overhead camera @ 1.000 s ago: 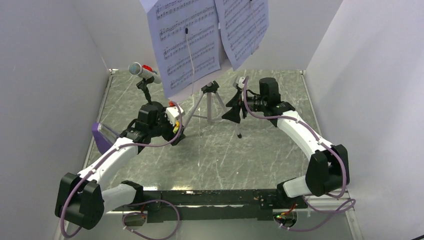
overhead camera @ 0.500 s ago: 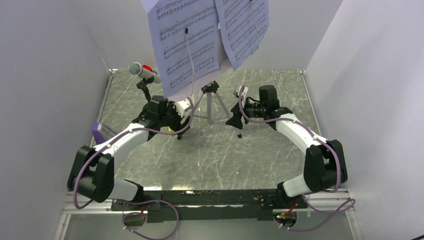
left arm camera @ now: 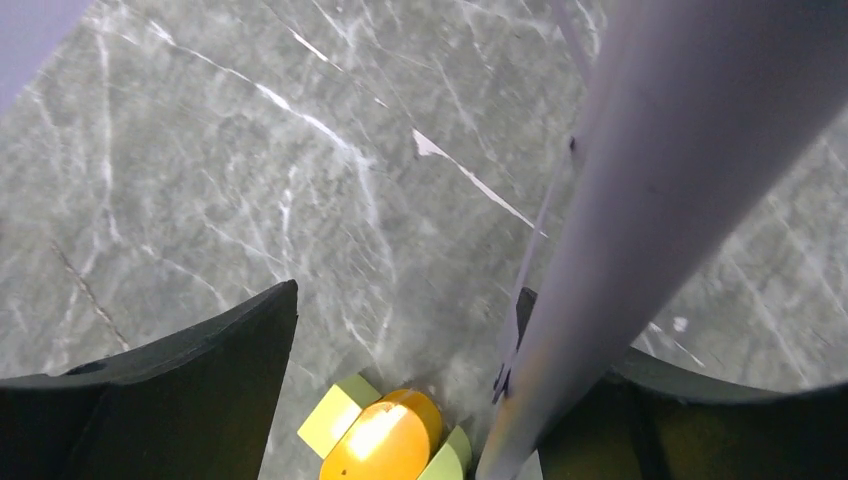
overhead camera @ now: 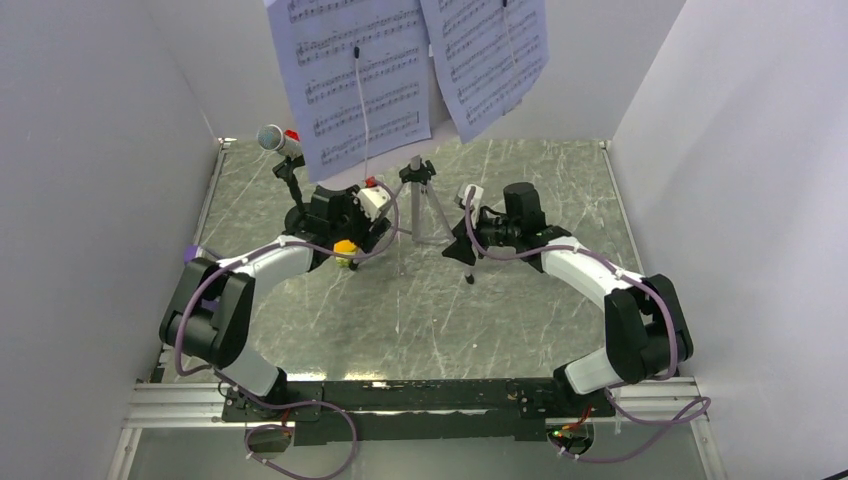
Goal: Pack up the instrument practice props
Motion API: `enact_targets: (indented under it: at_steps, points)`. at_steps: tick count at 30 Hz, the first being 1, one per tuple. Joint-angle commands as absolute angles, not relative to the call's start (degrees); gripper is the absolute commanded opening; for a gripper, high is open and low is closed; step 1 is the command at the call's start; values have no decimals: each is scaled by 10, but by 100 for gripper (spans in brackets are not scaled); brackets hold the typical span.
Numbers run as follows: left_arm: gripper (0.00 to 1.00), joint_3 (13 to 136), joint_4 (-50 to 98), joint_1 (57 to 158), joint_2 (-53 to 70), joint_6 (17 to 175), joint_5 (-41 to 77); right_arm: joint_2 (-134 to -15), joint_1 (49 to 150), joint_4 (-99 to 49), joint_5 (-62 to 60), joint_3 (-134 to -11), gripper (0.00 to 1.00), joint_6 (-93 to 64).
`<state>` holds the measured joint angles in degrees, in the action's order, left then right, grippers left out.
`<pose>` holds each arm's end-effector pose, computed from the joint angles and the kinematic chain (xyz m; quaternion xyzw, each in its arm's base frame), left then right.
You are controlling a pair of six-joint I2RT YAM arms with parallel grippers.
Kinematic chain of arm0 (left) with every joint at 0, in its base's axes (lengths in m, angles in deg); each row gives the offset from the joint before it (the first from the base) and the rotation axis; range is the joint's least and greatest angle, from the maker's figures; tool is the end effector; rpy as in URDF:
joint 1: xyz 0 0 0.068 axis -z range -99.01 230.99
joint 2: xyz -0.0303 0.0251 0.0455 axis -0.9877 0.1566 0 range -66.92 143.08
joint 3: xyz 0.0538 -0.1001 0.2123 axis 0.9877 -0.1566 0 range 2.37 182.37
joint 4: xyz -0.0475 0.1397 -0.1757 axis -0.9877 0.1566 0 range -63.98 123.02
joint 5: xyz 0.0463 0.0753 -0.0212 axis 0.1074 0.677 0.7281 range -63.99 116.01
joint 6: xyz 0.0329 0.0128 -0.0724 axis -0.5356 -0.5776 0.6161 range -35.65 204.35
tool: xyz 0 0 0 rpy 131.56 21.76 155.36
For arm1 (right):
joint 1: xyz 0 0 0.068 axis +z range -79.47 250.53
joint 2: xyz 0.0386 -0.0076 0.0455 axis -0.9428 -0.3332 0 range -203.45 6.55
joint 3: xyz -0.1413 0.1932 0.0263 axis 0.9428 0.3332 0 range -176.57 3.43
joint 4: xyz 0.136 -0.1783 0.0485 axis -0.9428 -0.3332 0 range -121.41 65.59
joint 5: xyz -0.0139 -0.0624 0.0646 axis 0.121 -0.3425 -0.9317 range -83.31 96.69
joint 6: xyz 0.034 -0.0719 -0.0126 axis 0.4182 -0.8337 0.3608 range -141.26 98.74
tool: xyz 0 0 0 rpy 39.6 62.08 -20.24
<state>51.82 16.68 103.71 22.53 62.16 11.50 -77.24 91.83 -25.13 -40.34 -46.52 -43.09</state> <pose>0.3062 -0.1472 0.1828 0.3870 0.7727 -0.1120 0.4905 0.2641 0.1575 0.2067 -0.4709 0.6867 0.3512 0.4282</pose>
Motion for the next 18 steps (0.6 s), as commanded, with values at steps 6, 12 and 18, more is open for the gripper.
enact_targets:
  at_steps: [6, 12, 18]
  points:
    - [84, 524, 48, 1046, 267, 615, 186, -757, 1009, -231, -465, -441, 57, -380]
    - [84, 529, 29, 1046, 283, 618, 201, -775, 1041, -229, -468, -450, 57, -372]
    - [85, 533, 28, 1046, 288, 629, 210, -786, 1052, -231, -466, -453, 57, -373]
